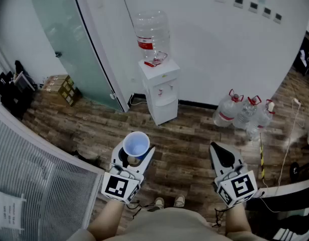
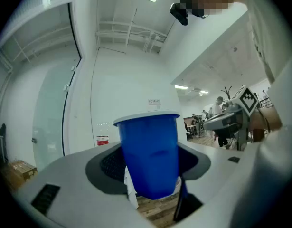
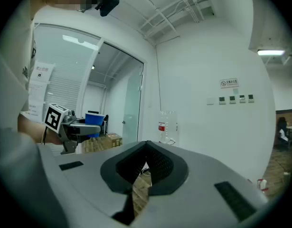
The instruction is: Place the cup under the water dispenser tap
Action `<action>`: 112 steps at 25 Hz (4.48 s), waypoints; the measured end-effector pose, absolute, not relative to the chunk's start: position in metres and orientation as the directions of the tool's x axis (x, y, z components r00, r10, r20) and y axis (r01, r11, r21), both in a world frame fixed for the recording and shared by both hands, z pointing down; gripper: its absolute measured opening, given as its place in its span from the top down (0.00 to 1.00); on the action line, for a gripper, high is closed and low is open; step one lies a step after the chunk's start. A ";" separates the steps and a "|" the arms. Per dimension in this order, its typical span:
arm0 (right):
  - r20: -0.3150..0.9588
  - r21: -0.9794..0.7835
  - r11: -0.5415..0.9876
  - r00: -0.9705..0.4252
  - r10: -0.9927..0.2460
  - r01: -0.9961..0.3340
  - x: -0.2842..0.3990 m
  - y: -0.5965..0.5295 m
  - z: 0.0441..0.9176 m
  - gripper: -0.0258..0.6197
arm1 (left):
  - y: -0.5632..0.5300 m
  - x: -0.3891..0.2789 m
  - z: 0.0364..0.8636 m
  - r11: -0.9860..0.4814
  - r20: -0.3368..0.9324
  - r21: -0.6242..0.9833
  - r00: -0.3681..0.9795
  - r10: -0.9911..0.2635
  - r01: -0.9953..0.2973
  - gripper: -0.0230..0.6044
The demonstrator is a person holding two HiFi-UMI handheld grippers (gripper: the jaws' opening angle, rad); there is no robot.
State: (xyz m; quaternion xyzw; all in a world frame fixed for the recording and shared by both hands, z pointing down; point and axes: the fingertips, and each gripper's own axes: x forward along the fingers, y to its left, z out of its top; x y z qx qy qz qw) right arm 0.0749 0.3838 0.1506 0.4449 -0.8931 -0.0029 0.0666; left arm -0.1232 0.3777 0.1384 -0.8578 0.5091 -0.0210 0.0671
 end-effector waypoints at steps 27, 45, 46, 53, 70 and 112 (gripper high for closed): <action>0.146 0.016 0.632 -0.624 -0.768 -0.775 0.158 0.362 0.186 0.95 | 0.343 -0.028 0.148 -0.497 -0.034 -0.169 0.509 -0.860 -0.851 0.52; 0.235 0.012 0.662 -0.641 -0.730 -0.749 0.130 0.228 0.218 0.95 | 0.202 -0.041 0.187 -0.522 -0.002 -0.166 0.530 -0.848 -0.837 0.52; 0.237 0.008 0.666 -0.645 -0.726 -0.746 0.125 0.216 0.218 0.95 | 0.190 -0.043 0.190 -0.528 0.005 -0.171 0.535 -0.845 -0.832 0.52; 0.249 -0.024 0.675 -0.659 -0.710 -0.737 0.085 0.115 0.216 0.95 | 0.092 -0.065 0.202 -0.565 0.034 -0.154 0.567 -0.823 -0.811 0.52; 0.324 -0.074 0.612 -0.599 -0.732 -0.787 0.044 -0.068 0.251 0.95 | -0.094 -0.108 0.237 -0.574 -0.019 -0.126 0.581 -0.814 -0.809 0.51; 0.460 -0.147 0.805 -0.760 -0.459 -0.575 0.044 -0.260 0.628 0.95 | -0.288 -0.058 0.677 -0.337 0.091 -0.095 0.329 -0.940 -0.937 0.51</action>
